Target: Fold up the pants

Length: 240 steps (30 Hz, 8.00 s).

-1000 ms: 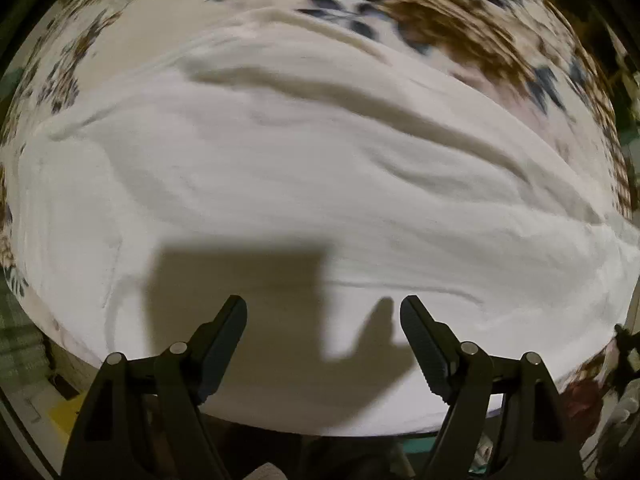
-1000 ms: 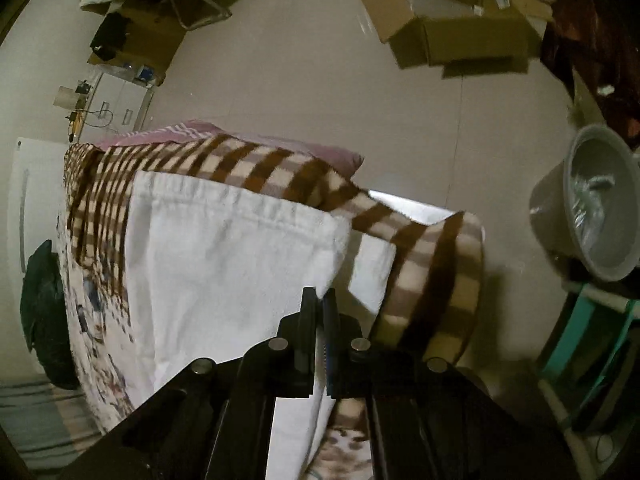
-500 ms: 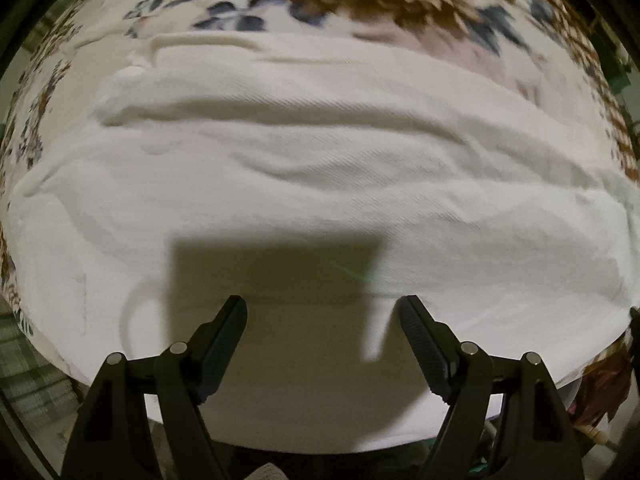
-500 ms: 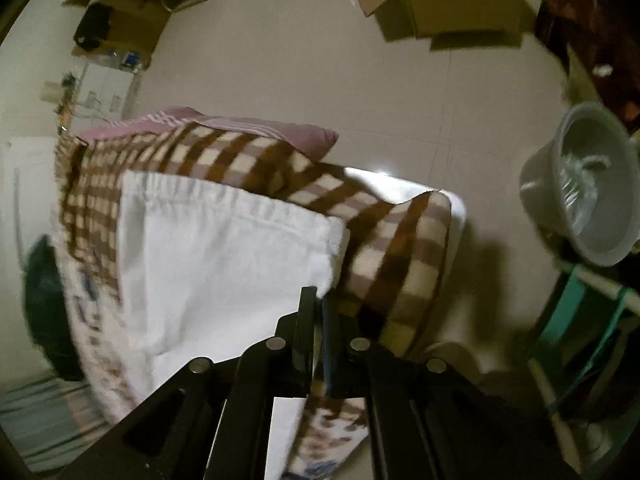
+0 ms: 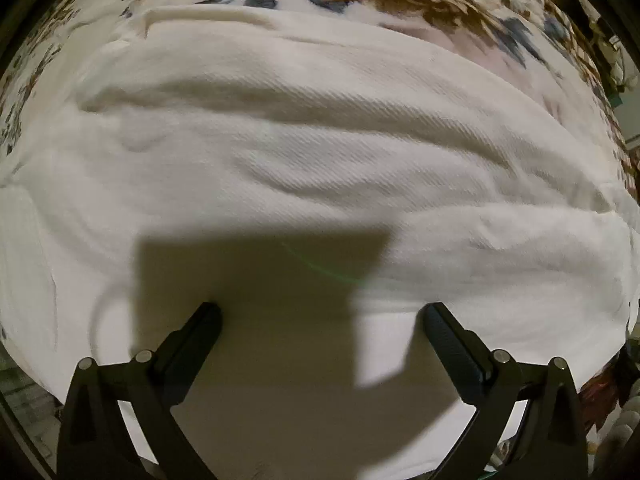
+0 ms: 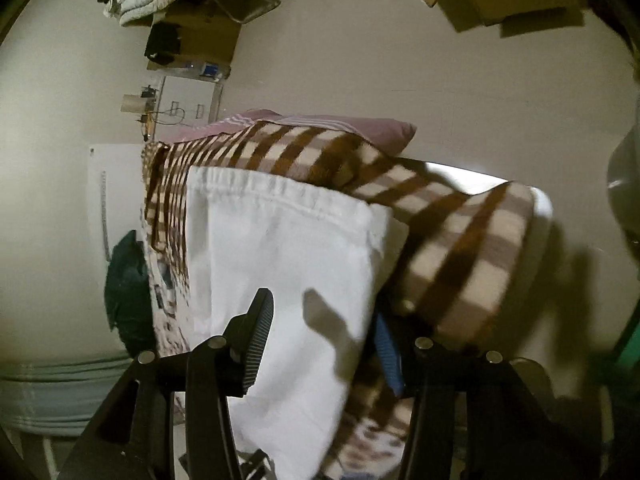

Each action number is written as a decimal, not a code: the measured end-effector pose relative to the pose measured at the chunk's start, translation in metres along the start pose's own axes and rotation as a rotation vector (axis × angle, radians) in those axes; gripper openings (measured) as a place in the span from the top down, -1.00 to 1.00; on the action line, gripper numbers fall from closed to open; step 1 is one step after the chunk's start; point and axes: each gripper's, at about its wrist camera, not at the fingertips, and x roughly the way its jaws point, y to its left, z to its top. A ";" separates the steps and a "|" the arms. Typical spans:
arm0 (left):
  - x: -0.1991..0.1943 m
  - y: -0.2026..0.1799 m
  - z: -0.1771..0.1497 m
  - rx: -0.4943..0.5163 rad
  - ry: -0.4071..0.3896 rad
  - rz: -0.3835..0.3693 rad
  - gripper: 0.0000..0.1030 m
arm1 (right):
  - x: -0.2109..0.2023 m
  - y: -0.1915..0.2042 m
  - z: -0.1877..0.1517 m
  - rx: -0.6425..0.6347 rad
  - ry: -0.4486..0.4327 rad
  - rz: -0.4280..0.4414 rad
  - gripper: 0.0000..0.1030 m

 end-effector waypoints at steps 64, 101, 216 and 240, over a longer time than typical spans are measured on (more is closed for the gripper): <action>-0.058 0.043 -0.002 -0.045 -0.120 -0.079 -1.00 | -0.005 0.181 -0.092 -0.313 -0.128 0.142 0.88; -0.071 0.158 -0.008 -0.229 -0.031 -0.198 -1.00 | 0.106 0.189 -0.340 -0.628 0.500 -0.291 -0.40; -0.116 -0.087 -0.038 0.168 -0.435 -0.316 0.49 | 0.012 0.131 -0.121 -0.599 0.163 -0.624 -0.90; -0.116 0.090 -0.020 -0.200 -0.204 -0.041 -0.83 | 0.107 0.200 -0.140 -0.594 0.504 -0.108 -0.90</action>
